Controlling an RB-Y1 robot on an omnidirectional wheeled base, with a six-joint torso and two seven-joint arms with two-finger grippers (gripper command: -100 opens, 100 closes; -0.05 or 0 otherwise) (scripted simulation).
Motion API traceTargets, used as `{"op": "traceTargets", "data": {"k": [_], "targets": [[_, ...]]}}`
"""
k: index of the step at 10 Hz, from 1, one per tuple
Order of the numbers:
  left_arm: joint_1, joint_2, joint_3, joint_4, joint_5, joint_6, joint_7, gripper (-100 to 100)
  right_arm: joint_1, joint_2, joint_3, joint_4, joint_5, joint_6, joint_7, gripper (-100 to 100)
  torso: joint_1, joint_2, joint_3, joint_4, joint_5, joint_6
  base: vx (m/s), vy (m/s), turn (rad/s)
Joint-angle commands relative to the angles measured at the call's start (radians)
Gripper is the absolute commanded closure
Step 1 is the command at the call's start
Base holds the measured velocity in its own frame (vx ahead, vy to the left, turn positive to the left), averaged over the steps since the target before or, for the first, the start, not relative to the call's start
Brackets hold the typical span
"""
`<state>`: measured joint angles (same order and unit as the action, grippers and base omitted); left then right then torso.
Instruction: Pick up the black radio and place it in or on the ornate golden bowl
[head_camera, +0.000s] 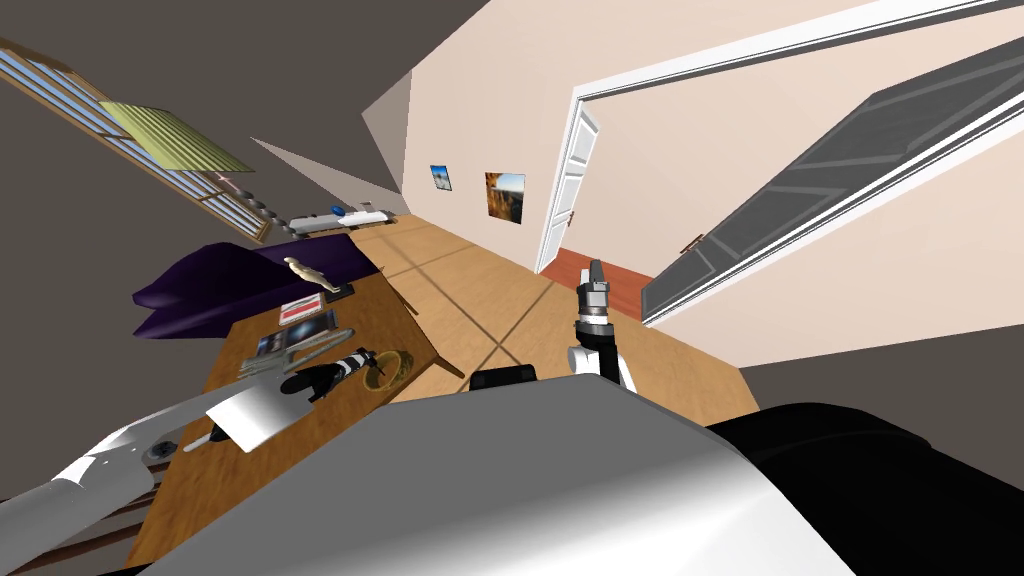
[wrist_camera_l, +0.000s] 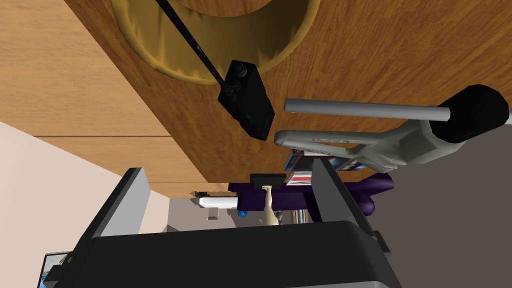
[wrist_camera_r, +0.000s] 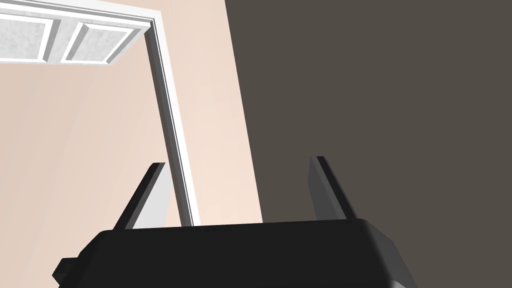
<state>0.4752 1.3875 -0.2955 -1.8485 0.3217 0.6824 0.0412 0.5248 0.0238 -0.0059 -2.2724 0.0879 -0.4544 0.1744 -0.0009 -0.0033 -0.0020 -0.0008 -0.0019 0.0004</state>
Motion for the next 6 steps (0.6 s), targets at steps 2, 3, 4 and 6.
{"op": "traceTargets", "data": {"k": [2, 3, 4, 6], "targets": [[0.0, 0.0, 0.0, 0.0, 0.0, 0.0, 0.0, 0, 0.0, 0.0, 0.0, 0.0, 0.0, 0.0, 0.0, 0, 0.0, 0.0, 0.0, 0.0, 0.0, 0.0, 0.0, 0.0, 0.0], [0.0, 0.0, 0.0, 0.0, 0.0, 0.0, 0.0, 0, 0.0, 0.0, 0.0, 0.0, 0.0, 0.0, 0.0, 0, 0.0, 0.0, 0.0, 0.0, 0.0, 0.0, 0.0, 0.0, 0.0], [0.0, 0.0, 0.0, 0.0, 0.0, 0.0, 0.0, 0, 0.0, 0.0, 0.0, 0.0, 0.0, 0.0, 0.0, 0, 0.0, 0.0, 0.0, 0.0, 0.0, 0.0, 0.0, 0.0, 0.0], [0.0, 0.0, 0.0, 0.0, 0.0, 0.0, 0.0, 0, 0.0, 0.0, 0.0, 0.0, 0.0, 0.0, 0.0, 0, 0.0, 0.0, 0.0, 0.0, 0.0, 0.0, 0.0, 0.0, 0.0]]}}
